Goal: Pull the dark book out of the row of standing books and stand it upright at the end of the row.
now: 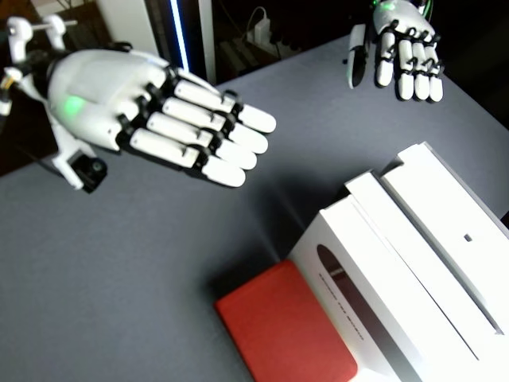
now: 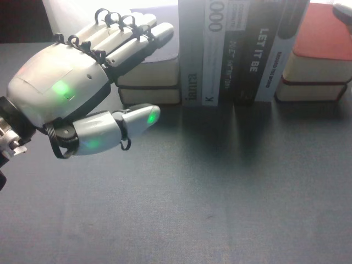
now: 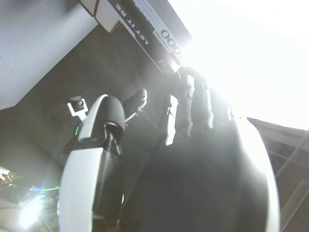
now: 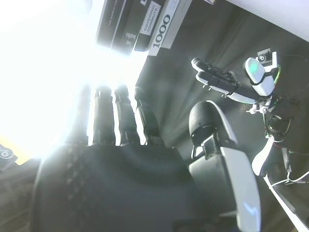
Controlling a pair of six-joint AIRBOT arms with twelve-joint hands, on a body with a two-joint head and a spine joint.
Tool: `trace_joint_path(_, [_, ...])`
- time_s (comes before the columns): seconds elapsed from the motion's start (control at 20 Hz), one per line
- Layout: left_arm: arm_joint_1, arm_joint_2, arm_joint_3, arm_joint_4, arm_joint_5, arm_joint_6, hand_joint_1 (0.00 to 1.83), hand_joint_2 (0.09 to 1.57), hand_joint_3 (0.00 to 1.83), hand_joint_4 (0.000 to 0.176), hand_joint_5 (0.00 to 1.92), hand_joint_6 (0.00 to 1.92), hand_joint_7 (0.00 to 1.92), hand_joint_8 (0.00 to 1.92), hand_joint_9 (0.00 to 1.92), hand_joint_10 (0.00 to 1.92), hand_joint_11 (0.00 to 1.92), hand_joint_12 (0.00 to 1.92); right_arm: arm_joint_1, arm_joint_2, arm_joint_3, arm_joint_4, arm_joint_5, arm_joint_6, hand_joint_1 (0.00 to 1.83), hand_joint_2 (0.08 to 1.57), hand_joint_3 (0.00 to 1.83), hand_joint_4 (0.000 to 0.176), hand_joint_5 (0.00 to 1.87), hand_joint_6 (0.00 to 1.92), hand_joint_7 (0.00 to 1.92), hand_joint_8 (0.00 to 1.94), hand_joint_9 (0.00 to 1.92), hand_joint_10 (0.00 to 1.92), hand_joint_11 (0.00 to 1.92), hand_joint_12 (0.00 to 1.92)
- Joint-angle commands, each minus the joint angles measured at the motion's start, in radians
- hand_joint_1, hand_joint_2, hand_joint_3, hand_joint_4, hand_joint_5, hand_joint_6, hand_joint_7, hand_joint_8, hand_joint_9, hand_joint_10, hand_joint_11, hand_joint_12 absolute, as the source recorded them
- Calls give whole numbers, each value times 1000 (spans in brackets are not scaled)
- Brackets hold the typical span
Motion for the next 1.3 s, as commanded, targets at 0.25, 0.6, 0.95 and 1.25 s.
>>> trace_joint_path(0.25, [-14,-11,-1,0,-127,0,216,1326,13,67,37,12,0,0,0,0,0,0,8,-5,6,17,136,3,266,1400,32,0,11,58,0,0,0,0,0,0])
trace_joint_path(0.6, [-13,-11,0,0,-128,-1,8,1371,16,63,29,12,0,0,0,0,0,0,55,-11,29,19,144,6,276,1399,19,0,35,81,0,0,0,0,0,0])
trace_joint_path(0.95, [-7,-10,1,-2,-129,-1,9,1376,7,60,89,23,0,0,0,0,0,0,212,-71,106,19,73,0,180,1426,8,0,190,126,0,0,0,0,0,0])
trace_joint_path(1.25, [14,-4,-2,-16,-144,-1,14,1355,0,60,48,2,0,0,0,0,0,0,398,-173,210,17,-114,-34,76,1419,4,0,179,122,0,0,0,0,0,0])
